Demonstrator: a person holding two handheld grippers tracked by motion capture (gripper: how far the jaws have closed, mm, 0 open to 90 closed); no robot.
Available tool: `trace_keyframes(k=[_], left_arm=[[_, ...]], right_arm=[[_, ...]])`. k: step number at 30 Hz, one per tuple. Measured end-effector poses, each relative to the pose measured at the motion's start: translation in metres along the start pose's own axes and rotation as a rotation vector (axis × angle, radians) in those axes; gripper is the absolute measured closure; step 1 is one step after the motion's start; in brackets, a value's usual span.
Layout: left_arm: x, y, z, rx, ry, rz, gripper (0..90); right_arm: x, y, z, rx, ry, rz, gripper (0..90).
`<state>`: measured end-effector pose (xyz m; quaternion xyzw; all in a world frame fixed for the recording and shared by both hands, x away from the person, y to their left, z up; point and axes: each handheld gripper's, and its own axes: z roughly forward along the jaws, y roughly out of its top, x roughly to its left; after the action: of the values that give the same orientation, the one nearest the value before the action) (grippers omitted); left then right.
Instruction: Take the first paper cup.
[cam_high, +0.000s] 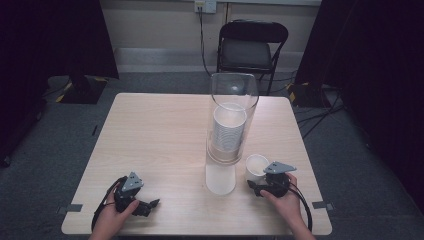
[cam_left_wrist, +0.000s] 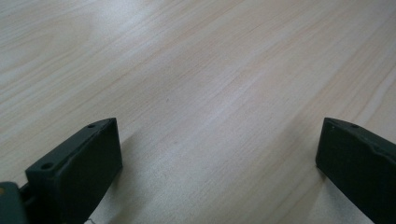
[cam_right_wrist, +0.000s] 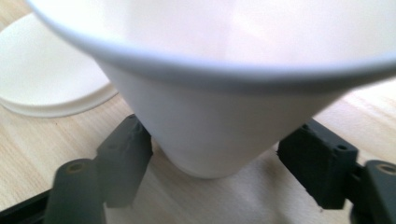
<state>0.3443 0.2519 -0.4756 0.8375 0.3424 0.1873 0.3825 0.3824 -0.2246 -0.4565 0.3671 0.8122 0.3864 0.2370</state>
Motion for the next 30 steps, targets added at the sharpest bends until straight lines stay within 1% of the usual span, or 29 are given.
trace_keyframes(k=[3, 5, 6, 7, 9, 10, 11, 12, 13, 15, 16, 17, 19, 20, 21, 22, 24, 25, 26, 27, 28, 29, 30], left_arm=[[0.000, 0.000, 0.000, 0.000, 0.000, 0.000, 0.0], [0.000, 0.000, 0.000, 0.000, 0.000, -0.001, 0.0], [0.000, 0.000, 0.000, 0.000, 0.000, 0.000, 0.0], [0.000, 0.000, 0.000, 0.000, 0.000, 0.000, 0.0], [0.000, 0.000, 0.000, 0.000, 0.000, -0.001, 0.0], [0.000, 0.000, 0.000, 0.000, 0.000, 0.000, 0.0], [0.000, 0.000, 0.000, 0.000, 0.000, 0.000, 0.0], [0.000, 0.000, 0.000, 0.000, 0.000, 0.000, 0.0], [0.000, 0.000, 0.000, 0.000, 0.000, 0.000, 0.0], [0.000, 0.000, 0.000, 0.000, 0.000, 0.000, 0.0], [0.000, 0.000, 0.000, 0.000, 0.000, 0.000, 0.0], [0.000, 0.000, 0.000, -0.001, 0.000, -0.001, 0.0], [0.000, 0.000, 0.000, -0.001, 0.000, -0.001, 0.0], [0.000, 0.000, 0.000, 0.000, 0.000, 0.000, 0.0], [0.000, 0.000, 0.000, 0.000, 0.000, 0.000, 0.0], [0.000, 0.000, 0.000, 0.000, 0.000, 0.000, 0.0], [0.000, 0.000, 0.000, 0.000, 0.000, 0.000, 0.0], [0.000, 0.000, 0.000, 0.000, 0.000, 0.000, 0.0], [0.000, 0.000, 0.000, -0.001, 0.000, -0.001, 0.0], [0.000, 0.000, 0.000, 0.000, 0.000, 0.000, 0.0], [0.000, 0.000, 0.000, 0.000, 0.001, 0.000, 0.0], [0.000, 0.000, 0.000, 0.000, 0.001, 0.000, 0.0], [0.000, 0.000, 0.000, -0.001, 0.000, -0.001, 0.0]], right_arm=[[-0.001, 0.000, -0.004, -0.002, -0.008, -0.002, 21.9], [0.000, -0.001, -0.008, 0.007, -0.007, -0.003, 21.4], [0.000, -0.002, -0.012, 0.011, 0.002, -0.006, 21.7], [0.000, -0.002, -0.012, 0.011, 0.002, -0.006, 21.7], [0.002, -0.005, -0.019, 0.021, -0.005, -0.022, 24.4], [0.001, -0.007, -0.022, 0.025, -0.008, -0.018, 26.2], [0.001, -0.007, -0.022, 0.025, -0.008, -0.018, 26.2], [0.000, -0.009, -0.023, 0.016, 0.000, -0.009, 26.9], [-0.002, -0.010, -0.024, 0.004, 0.009, 0.013, 28.6], [-0.003, -0.009, -0.025, -0.013, 0.012, 0.006, 36.8], [-0.004, -0.008, -0.025, -0.015, 0.011, 0.000, 38.8], [-0.004, -0.007, -0.024, -0.016, 0.001, -0.003, 39.6], [-0.004, -0.004, -0.021, -0.015, -0.016, -0.007, 44.0], [-0.006, -0.001, -0.016, -0.011, -0.040, -0.010, 46.4], [-0.007, 0.001, -0.013, -0.016, -0.047, 0.001, 47.6], [-0.007, 0.001, -0.013, -0.016, -0.047, 0.001, 47.6], [-0.009, 0.008, -0.005, -0.001, -0.080, -0.009, 51.1], [-0.009, 0.008, -0.005, -0.001, -0.080, -0.009, 51.1], [-0.010, 0.010, -0.002, 0.006, -0.091, -0.011, 52.4], [-0.011, 0.012, 0.001, 0.004, -0.100, -0.009, 53.0], [-0.013, 0.016, 0.005, -0.008, -0.109, 0.003, 54.9], [-0.015, 0.016, 0.007, -0.008, -0.119, 0.022, 55.0], [-0.018, 0.017, 0.010, -0.010, -0.115, 0.035, 55.0]])
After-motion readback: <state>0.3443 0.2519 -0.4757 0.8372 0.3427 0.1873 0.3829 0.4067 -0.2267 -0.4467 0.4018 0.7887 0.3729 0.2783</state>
